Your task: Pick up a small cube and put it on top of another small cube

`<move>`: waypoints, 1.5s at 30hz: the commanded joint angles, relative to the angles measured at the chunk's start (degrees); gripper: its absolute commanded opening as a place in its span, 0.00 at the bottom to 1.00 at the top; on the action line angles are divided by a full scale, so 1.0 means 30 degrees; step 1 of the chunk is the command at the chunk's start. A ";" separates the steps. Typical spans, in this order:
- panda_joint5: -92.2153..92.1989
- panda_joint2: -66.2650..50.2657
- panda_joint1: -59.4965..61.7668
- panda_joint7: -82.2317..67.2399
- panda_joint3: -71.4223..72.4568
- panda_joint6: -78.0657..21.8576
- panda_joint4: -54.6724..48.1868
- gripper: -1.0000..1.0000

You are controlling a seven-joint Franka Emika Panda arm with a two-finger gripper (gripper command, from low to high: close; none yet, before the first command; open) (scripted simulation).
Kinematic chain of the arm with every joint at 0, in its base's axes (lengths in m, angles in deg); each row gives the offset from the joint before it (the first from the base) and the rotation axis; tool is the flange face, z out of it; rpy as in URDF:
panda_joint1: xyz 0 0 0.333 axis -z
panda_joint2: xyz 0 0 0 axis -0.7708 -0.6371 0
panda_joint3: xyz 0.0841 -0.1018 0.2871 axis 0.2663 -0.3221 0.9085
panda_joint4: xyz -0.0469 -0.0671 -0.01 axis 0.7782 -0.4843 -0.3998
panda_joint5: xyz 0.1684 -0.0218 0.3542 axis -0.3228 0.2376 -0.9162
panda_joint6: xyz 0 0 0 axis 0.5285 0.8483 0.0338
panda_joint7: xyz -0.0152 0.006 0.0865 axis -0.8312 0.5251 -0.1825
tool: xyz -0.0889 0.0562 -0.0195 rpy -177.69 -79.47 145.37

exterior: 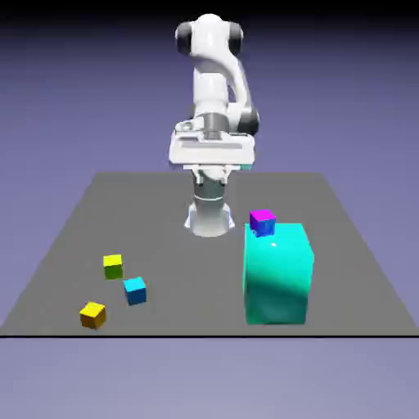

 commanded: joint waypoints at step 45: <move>-0.4979 -1.9052 0.1607 -0.5884 -0.6644 -1.3769 -1.4985 0.00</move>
